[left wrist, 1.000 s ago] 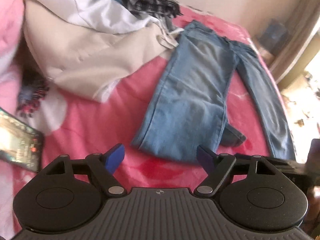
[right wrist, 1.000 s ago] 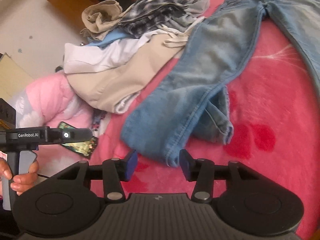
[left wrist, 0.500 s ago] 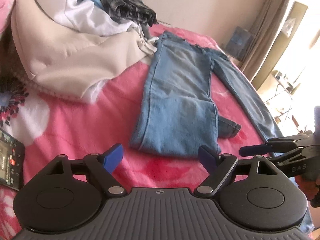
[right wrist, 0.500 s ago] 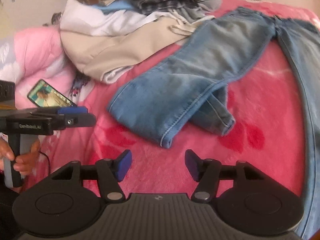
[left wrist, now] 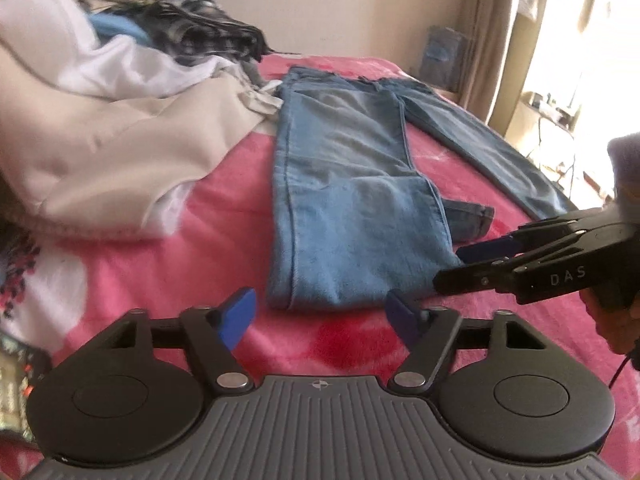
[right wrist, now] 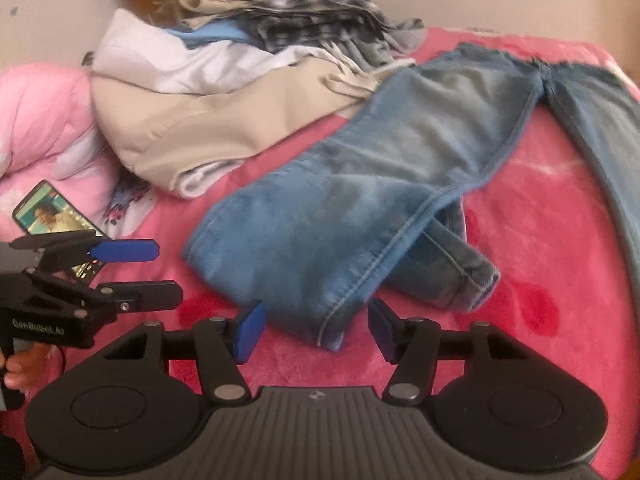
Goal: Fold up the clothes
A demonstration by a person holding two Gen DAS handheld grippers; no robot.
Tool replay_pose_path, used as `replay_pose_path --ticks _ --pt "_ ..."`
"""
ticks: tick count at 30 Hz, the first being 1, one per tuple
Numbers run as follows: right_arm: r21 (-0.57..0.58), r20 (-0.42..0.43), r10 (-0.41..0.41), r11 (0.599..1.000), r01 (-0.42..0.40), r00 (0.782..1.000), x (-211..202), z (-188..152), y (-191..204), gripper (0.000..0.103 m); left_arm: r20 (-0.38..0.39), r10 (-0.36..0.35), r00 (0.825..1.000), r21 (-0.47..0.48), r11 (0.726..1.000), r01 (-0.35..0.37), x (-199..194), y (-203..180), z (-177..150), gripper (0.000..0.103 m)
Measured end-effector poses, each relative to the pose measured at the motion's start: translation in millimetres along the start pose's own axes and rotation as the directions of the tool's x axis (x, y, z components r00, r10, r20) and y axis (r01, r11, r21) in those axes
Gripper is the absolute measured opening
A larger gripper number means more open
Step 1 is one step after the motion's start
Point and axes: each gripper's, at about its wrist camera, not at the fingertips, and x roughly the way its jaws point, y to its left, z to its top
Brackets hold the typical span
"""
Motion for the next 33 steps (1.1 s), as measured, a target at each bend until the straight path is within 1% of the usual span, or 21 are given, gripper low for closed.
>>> replay_pose_path --ticks 1,3,4,5,6,7,9,11,13,15,17,18,19,21,22,23,25,27,29,31,33 --pt "0.005 -0.016 0.017 1.0 -0.017 1.0 2.9 -0.1 -0.8 0.053 -0.02 0.008 1.0 0.012 1.0 -0.008 5.0 -2.6 1.3 0.052" --pt "0.012 -0.04 0.046 0.999 -0.045 0.998 7.8 0.4 -1.9 0.039 -0.041 0.032 0.999 0.019 0.999 -0.031 11.3 -5.6 4.7 0.037" --pt "0.009 -0.036 0.044 0.999 -0.044 0.998 7.5 2.0 -2.0 0.026 -0.038 0.046 0.998 0.013 0.999 -0.046 12.2 -5.7 6.9 0.033" --pt "0.015 -0.026 0.043 0.999 -0.043 0.999 6.2 3.8 -3.9 0.014 -0.034 0.029 0.999 -0.034 0.999 -0.03 10.9 -0.9 11.9 0.024" --pt "0.036 -0.01 0.054 0.998 -0.054 0.998 3.5 6.6 -8.0 0.012 -0.028 0.006 1.0 -0.088 0.996 -0.008 9.1 4.8 17.5 0.02" --pt "0.07 0.013 0.071 0.995 -0.071 0.997 -0.7 10.7 -13.8 0.009 -0.022 -0.017 1.0 -0.141 0.99 0.014 7.4 10.6 23.0 0.02" --pt "0.11 0.069 0.099 0.988 -0.106 0.993 -10.6 24.7 -23.0 0.007 0.03 -0.073 0.997 -0.229 0.97 0.078 3.1 21.8 42.7 0.019" --pt "0.139 0.129 0.125 0.98 -0.142 0.984 -17.4 45.1 -33.0 0.006 0.086 -0.108 0.99 -0.257 0.958 0.127 3.8 27.7 69.1 0.019" --pt "0.185 0.193 0.144 0.966 -0.18 0.971 -22.5 74.4 -48.6 0.006 0.14 -0.115 0.983 -0.267 0.952 0.149 10.5 31.6 100.6 0.021" --pt "0.254 0.249 0.147 0.944 -0.211 0.957 -21.1 104.3 -70.1 0.006 0.188 -0.087 0.978 -0.291 0.946 0.14 18.2 33.6 126.1 0.04" --pt "0.326 0.29 0.133 0.917 -0.228 0.948 -10.8 130.0 -94.6 0.006 0.222 -0.053 0.974 -0.326 0.937 0.125 25.2 34.9 143.0 0.053" --pt "0.367 0.297 0.112 0.903 -0.222 0.948 -2.2 139.4 -107.5 0.006 0.222 -0.045 0.974 -0.346 0.93 0.122 28.2 34.1 145.5 0.058" --pt "0.417 0.288 0.102 0.882 -0.221 0.952 8.8 145.6 -121.4 0.006 0.211 -0.049 0.976 -0.357 0.926 0.124 31.0 32.7 143.3 0.06" --pt "0.523 0.25 0.079 0.828 -0.203 0.965 33.5 148.2 -148.2 0.009 0.171 -0.065 0.983 -0.367 0.922 0.125 37.4 29.7 133.5 0.069" --pt "0.564 0.229 0.064 0.805 -0.186 0.971 44.0 144.7 -160.2 0.013 0.143 -0.073 0.987 -0.366 0.923 0.122 41.3 28.2 125.9 0.071" --pt "0.6 0.201 0.054 0.783 -0.166 0.978 52.5 138.8 -170.9 0.024 0.105 -0.077 0.992 -0.361 0.926 0.11 47.1 25.9 116.8 0.071" --pt "0.662 0.154 0.041 0.738 -0.133 0.987 62.1 122.4 -189.0 0.034 0.035 -0.08 0.996 -0.364 0.927 0.087 56.4 25.3 102.2 0.072" --pt "0.676 0.175 0.063 0.718 -0.166 0.983 55.5 105.2 -196.6 0.038 0.011 -0.082 0.997 -0.375 0.924 0.081 62.2 26.9 94.5 0.072" --pt "0.648 0.198 0.089 0.735 -0.198 0.976 38.7 89.3 -193.8 0.047 -0.009 -0.085 0.996 -0.386 0.919 0.075 67.6 28.7 87.3 0.072" --pt "0.593 0.196 0.11 0.778 -0.207 0.975 19.8 74.3 -184.6 0.051 -0.029 -0.087 0.996 -0.397 0.915 0.068 73.1 30.4 80.2 0.072" --pt "0.522 0.151 0.133 0.831 -0.193 0.98 8.2 59.1 -168.3 0.054 -0.027 -0.083 0.996 -0.367 0.928 0.068 78.5 28.1 82.7 0.072"
